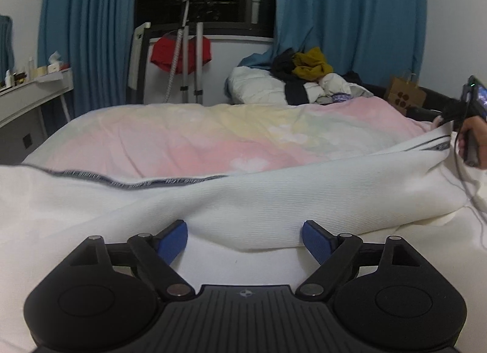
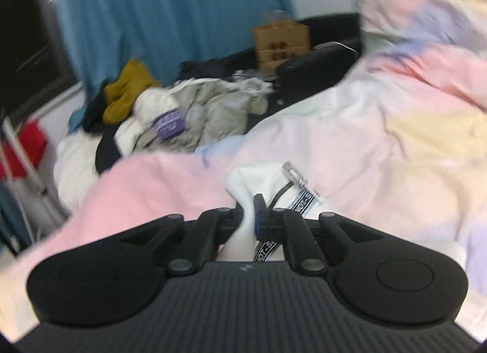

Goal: Fold clothes

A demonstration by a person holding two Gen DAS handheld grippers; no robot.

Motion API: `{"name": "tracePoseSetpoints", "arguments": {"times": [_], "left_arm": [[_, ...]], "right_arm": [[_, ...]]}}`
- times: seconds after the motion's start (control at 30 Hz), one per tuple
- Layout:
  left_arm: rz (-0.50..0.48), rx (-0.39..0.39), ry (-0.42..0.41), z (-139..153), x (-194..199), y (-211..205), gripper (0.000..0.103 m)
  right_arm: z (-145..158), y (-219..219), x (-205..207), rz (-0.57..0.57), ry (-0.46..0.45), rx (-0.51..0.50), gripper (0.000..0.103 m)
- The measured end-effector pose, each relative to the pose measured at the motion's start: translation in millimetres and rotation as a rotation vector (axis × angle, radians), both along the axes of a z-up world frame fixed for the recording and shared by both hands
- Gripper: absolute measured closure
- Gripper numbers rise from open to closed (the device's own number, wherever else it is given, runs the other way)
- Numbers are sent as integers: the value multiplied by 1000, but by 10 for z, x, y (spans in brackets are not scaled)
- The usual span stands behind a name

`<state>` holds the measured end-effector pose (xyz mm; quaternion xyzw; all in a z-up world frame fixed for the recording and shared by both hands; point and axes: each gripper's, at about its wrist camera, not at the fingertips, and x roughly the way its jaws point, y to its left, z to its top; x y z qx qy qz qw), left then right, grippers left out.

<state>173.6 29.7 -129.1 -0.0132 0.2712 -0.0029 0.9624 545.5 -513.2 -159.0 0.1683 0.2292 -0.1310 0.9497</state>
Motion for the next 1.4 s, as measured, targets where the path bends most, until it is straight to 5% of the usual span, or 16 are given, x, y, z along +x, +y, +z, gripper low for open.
{"name": "tracePoseSetpoints", "arguments": {"times": [0.07, 0.13, 0.2, 0.4, 0.63, 0.83, 1.17, 1.4], "left_arm": [[1, -24, 2, 17, 48, 58, 19], [-5, -37, -13, 8, 52, 102, 19], [-22, 4, -38, -28, 25, 75, 19], [-71, 92, -93, -90, -40, -54, 17], [-98, 84, -89, -95, -135, -38, 17], [-108, 41, -76, -3, -286, 81, 17], [-199, 104, -68, 358, -160, 168, 17], [-303, 137, 84, 596, 674, 429, 16]], "right_arm": [[17, 37, -72, 27, 1, -32, 63], [73, 48, -178, 54, -5, -40, 12], [184, 92, -397, 55, -7, -31, 3], [557, 410, -1392, 68, -14, 20, 3], [956, 1058, -2776, 209, 22, -13, 3], [836, 1256, -3588, 304, 19, 122, 3], [451, 1418, -3739, 412, 68, 56, 3], [216, 1188, -3611, 409, 121, 261, 3]]}}
